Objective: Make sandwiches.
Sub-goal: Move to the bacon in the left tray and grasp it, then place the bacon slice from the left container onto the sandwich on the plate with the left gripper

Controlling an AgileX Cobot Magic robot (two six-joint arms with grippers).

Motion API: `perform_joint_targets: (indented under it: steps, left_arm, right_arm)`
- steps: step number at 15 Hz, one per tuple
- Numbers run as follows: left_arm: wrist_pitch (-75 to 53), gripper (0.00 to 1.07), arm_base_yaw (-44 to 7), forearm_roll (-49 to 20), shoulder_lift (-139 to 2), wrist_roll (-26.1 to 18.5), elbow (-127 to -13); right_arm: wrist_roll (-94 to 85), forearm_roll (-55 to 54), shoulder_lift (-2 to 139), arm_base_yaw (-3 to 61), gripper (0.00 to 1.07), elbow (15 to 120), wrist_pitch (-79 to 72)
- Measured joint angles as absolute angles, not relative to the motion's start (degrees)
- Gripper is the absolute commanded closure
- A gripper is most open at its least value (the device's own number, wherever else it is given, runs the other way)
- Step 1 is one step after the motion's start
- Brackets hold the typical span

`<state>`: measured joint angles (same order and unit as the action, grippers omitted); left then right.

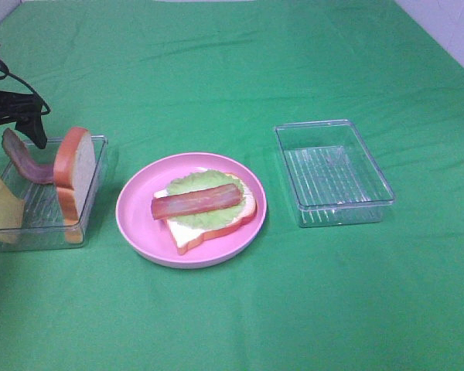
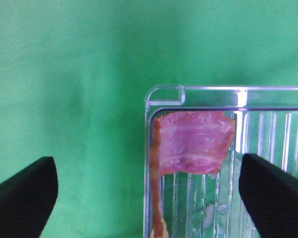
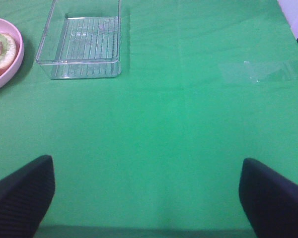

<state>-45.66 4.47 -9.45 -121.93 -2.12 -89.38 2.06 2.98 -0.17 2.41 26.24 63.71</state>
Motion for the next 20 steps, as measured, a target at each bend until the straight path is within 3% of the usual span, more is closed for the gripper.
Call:
perform_joint_targets:
  steps: [2,6,8,14,20]
  left_arm:
    - [-45.3,0.34,4.5,-10.4,-121.9,-2.1,-89.4]
    - [-44.7,0.89,4.5,-10.5,-121.9,-2.1,-89.4]
    - [-44.8,1.06,4.5,-10.5,-121.9,-2.1,-89.4]
    - [-45.6,1.07,4.5,-10.9,-121.9,-1.7,-89.6]
    - [-56.9,1.07,4.3,-15.3,-120.1,-1.0,-99.8]
  right_arm:
    - [2.1,3.0,-0.2,2.4,0.11,26.2,63.7]
    - [2.1,3.0,-0.2,2.4,0.11,26.2,63.7]
    - [2.1,3.0,-0.2,2.4,0.11,26.2,63.7]
    - [2.1,3.0,-0.2,2.4,0.11,26.2,63.7]
    - [2.1,3.0,-0.2,2.4,0.11,26.2,63.7]
